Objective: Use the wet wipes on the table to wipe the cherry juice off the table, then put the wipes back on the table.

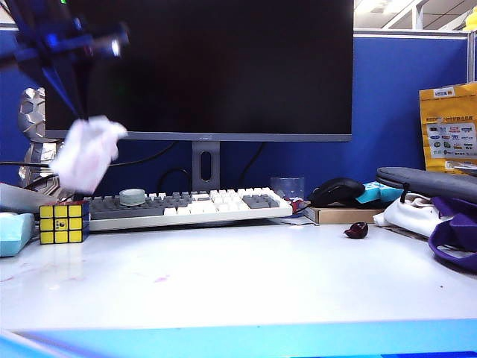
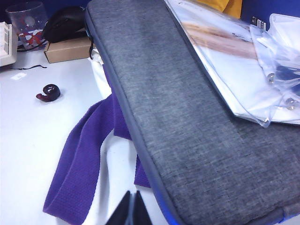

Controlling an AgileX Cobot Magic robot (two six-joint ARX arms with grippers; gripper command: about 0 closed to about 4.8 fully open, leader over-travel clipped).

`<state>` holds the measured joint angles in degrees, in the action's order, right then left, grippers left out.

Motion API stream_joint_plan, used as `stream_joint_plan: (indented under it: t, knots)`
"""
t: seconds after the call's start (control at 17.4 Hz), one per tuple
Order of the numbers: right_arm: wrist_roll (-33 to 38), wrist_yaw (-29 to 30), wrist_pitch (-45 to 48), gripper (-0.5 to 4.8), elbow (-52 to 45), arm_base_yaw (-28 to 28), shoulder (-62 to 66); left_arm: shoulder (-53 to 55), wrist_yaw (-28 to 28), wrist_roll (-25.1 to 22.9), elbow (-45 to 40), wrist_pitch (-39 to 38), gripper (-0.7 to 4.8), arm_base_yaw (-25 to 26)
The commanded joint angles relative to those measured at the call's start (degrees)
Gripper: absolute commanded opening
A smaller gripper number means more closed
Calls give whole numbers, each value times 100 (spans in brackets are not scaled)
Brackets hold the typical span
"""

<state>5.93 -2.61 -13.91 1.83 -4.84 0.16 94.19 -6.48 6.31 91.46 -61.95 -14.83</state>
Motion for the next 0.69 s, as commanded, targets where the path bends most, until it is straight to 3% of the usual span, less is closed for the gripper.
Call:
stream_joint_plan:
  t: [0.06, 0.29, 0.46, 0.69]
  knots:
    - [-13, -22, 11, 0, 0, -4, -2, -330, -28, 31, -96, -387, -6, 2]
    - [-13, -22, 11, 0, 0, -4, -2, -562, -210, 179, -970, 168, -6, -33]
    - [-13, -22, 11, 0, 0, -4, -2, -708, -514, 428, -1930, 1036, -6, -103]
    - [-13, -22, 11, -1, 0, -4, -2, -859, -391, 492, -3051, 2144, -6, -87]
